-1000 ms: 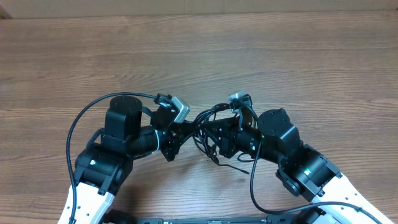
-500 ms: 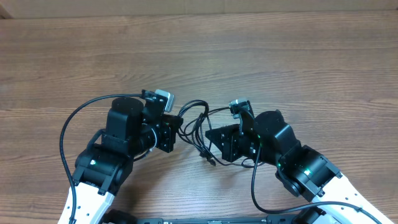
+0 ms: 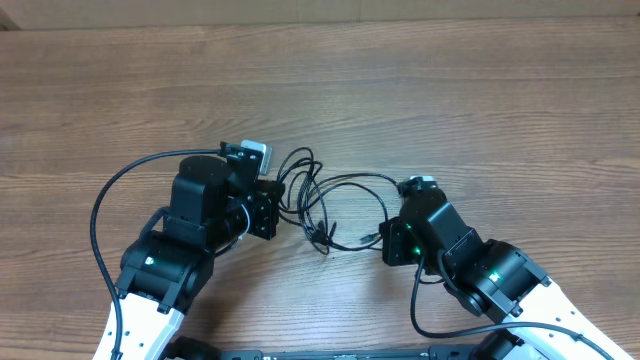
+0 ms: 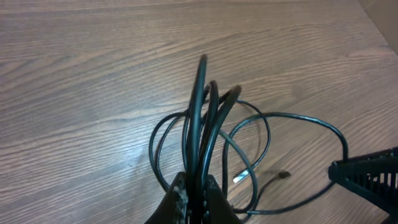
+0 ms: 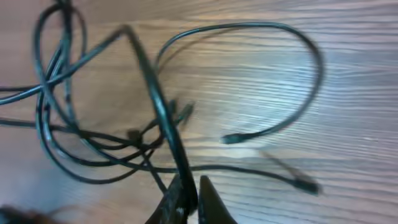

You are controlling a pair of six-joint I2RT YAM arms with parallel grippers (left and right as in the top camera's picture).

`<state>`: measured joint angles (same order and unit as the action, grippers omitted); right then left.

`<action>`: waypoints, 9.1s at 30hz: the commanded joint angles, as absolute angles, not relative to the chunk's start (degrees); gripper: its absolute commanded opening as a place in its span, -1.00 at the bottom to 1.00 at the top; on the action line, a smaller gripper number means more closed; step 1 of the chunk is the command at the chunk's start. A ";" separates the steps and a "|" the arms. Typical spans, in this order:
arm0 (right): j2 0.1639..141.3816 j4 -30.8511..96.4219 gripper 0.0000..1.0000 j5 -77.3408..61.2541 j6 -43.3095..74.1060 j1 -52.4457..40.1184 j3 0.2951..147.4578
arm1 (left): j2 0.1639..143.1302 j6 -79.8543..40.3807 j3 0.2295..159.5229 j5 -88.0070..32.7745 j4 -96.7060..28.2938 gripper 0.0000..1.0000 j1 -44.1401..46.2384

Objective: Untangle cables

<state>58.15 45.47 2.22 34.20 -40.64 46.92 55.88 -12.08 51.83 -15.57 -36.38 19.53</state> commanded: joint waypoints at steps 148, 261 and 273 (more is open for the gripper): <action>69.93 50.46 1.00 23.88 57.43 -32.86 47.64 | 45.36 -41.10 54.54 -67.18 7.42 -0.92 -22.57; 100.79 -12.14 0.72 -17.41 28.38 -32.51 47.70 | 70.50 -18.83 54.48 1.65 -48.40 0.99 8.64; 103.04 -15.97 -0.92 -18.11 28.38 -32.51 47.70 | 70.50 -18.83 54.48 1.65 -48.40 0.99 8.64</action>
